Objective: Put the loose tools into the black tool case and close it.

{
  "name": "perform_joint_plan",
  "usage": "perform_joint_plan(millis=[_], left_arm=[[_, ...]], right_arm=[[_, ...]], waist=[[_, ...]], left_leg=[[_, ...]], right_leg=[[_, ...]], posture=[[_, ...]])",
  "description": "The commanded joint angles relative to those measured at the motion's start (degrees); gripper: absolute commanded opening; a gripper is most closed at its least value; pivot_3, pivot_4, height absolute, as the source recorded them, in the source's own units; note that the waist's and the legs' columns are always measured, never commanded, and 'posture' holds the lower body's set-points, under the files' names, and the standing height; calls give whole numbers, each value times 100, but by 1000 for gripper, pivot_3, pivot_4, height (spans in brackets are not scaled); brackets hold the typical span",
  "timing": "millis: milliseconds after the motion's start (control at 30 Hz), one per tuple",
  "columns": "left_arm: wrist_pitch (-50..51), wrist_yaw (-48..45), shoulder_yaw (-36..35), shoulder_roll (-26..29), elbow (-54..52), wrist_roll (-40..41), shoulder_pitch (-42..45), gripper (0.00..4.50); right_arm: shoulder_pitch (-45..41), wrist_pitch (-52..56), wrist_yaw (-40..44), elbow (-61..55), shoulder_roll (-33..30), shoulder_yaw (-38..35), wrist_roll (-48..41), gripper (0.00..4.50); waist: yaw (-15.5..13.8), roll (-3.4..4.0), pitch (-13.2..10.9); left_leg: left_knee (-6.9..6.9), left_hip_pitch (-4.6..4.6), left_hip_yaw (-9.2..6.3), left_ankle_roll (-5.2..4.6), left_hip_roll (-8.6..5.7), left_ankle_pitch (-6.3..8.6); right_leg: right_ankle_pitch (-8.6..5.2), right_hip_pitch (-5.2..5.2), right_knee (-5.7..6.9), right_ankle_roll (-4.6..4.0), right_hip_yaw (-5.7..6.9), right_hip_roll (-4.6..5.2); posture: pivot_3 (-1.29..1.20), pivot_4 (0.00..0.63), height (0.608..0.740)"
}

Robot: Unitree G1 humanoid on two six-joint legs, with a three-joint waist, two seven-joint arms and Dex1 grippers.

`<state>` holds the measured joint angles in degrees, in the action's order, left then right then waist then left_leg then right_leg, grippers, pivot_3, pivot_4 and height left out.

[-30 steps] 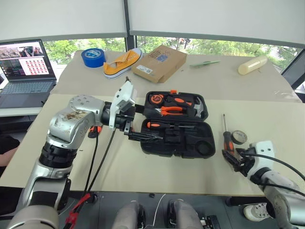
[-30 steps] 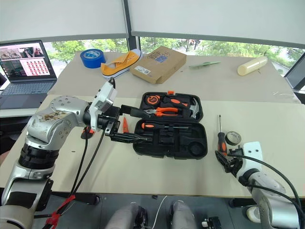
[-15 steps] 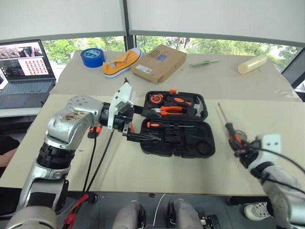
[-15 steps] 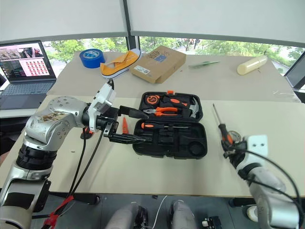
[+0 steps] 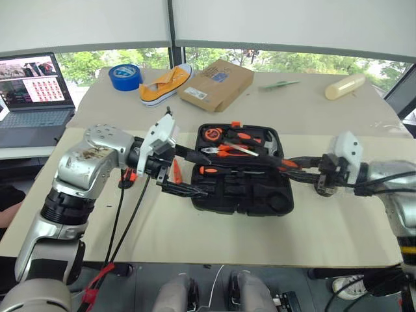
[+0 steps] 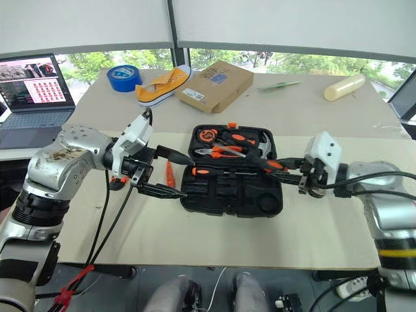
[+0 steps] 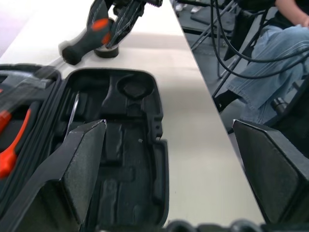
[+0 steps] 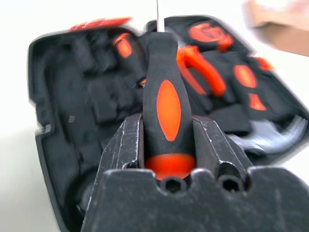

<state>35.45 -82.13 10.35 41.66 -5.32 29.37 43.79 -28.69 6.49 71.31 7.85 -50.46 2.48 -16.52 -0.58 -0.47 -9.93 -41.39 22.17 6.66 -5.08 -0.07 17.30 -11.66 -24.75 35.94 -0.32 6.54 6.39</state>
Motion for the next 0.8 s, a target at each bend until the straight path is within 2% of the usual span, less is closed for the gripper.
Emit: perform_joint_plan(millis=[33, 300, 533, 600, 633, 800], left_arm=[[-27, 19, -131, 144, -281, 39, -84, 4500], [-7, 246, -228, 198, -403, 58, -183, 4500], [-8, 362, -257, 214, -502, 91, -268, 4500], [-22, 371, -257, 204, -477, 86, -249, 4500], [-43, 373, -253, 196, -442, 72, -226, 4500], [-113, 401, -220, 123, -266, 23, -94, 4500]], right_arm=[[-635, -1401, 640, 1043, 188, 504, 627, 1011], [-1512, -2232, 883, 2442, 595, 789, 1077, 1011], [-1487, -1872, 965, 2455, 633, 729, 1126, 1011], [-1388, -1868, 1063, 2357, 540, 687, 1077, 2014], [-1343, -1855, 1111, 2306, 489, 652, 1043, 2209], [-1230, -1787, 1230, 2171, 288, 495, 927, 3963]], waist=[[1, 0, -1], [8, 0, -4], [22, 1, -4], [14, 1, -4], [8, 1, -4], [18, 2, -5]], left_leg=[[0, 7, 2, 0, -2, 0], [-11, 31, -1, 2, -1, -2], [-13, 29, -4, 5, 1, -2], [-16, 30, -4, 5, 1, -2], [-17, 29, -5, 5, 1, -2], [-21, 29, -7, 5, 1, -2]], right_leg=[[0, -6, 0, 0, -1, 1], [2, -25, 7, -4, 42, 8], [2, -23, 12, -4, 40, 10], [2, -22, 13, -4, 41, 10], [2, -21, 13, -4, 41, 10], [2, -18, 15, -4, 40, 12]], posture=[[0, 150, 731], [0, 150, 731], [0, 150, 731], [0, 150, 731], [0, 150, 731], [0, 150, 731]])
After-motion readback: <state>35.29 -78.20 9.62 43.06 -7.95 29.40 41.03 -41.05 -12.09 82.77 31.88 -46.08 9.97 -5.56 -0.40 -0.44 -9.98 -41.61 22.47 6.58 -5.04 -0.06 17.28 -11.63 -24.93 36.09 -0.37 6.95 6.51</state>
